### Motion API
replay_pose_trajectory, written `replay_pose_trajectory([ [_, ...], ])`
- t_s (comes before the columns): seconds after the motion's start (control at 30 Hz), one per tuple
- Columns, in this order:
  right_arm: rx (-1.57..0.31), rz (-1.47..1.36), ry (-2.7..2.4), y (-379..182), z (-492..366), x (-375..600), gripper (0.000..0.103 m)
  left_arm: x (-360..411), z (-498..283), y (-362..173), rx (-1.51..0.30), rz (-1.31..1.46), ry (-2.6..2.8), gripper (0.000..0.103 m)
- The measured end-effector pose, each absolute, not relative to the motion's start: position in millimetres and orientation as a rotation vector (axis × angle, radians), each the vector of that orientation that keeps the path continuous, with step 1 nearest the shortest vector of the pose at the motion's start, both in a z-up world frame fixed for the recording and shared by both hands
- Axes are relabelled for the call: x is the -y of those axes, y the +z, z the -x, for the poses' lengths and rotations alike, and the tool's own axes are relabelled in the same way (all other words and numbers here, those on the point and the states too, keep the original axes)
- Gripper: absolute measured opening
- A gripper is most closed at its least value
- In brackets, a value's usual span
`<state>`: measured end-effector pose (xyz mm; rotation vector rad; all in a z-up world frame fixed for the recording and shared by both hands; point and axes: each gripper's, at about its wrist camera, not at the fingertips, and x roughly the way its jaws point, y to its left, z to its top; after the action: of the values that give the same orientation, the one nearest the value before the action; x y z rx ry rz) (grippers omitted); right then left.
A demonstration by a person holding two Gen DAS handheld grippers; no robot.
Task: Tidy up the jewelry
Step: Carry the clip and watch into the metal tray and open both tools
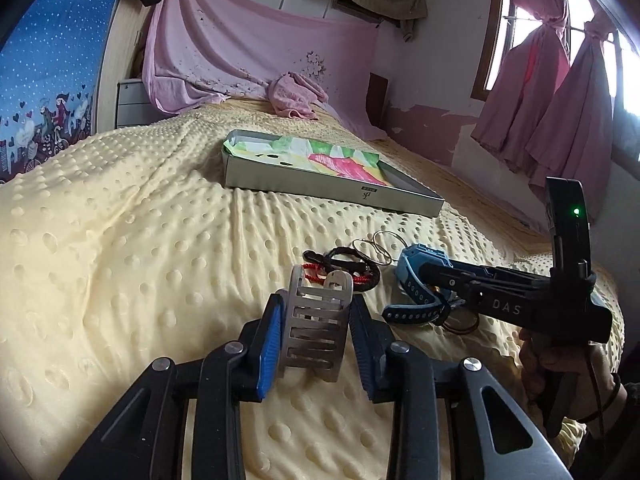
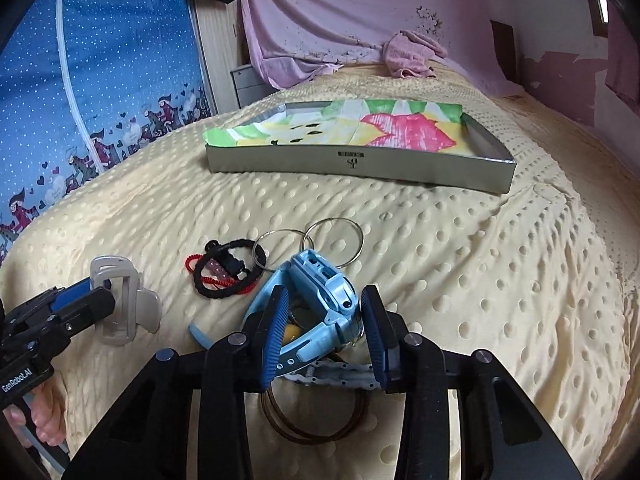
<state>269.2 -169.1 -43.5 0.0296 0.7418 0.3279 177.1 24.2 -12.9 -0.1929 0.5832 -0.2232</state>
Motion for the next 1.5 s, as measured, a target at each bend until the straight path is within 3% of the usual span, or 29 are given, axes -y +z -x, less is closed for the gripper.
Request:
replay_pose_trajectory([
  [0.07,-0.740,-0.036,0.321,-43.4,-267.8,170.6,0.026,-23.0,-177.7,-14.0,-0.593,0.186,-0.221,0.031],
  [0.23,-0.732,-0.039,0.320,-44.2,-265.3,173.3,0.024,-25.9,-181.3,-17.2,-0.627,0.200,-0.225,0.030],
  [0.8,-0.502,-0.235,0.329,-5.0,-242.1,216.9,0.022,-8.6,-180.0,38.7,-0.464,0.276,-0.259,0.029],
  [1.17,-0.452,-0.224,0.248,40.6,-310.9,237.9,0.022,8.0,-284.9,76.3,-0.389,0.308,-0.228,0.029],
  [1.5,-0.568,-0.251,0.081,9.8,-437.1,259.3,0.022,8.6,-412.6,29.1,-0.577,0.372,-0.235,0.030],
])
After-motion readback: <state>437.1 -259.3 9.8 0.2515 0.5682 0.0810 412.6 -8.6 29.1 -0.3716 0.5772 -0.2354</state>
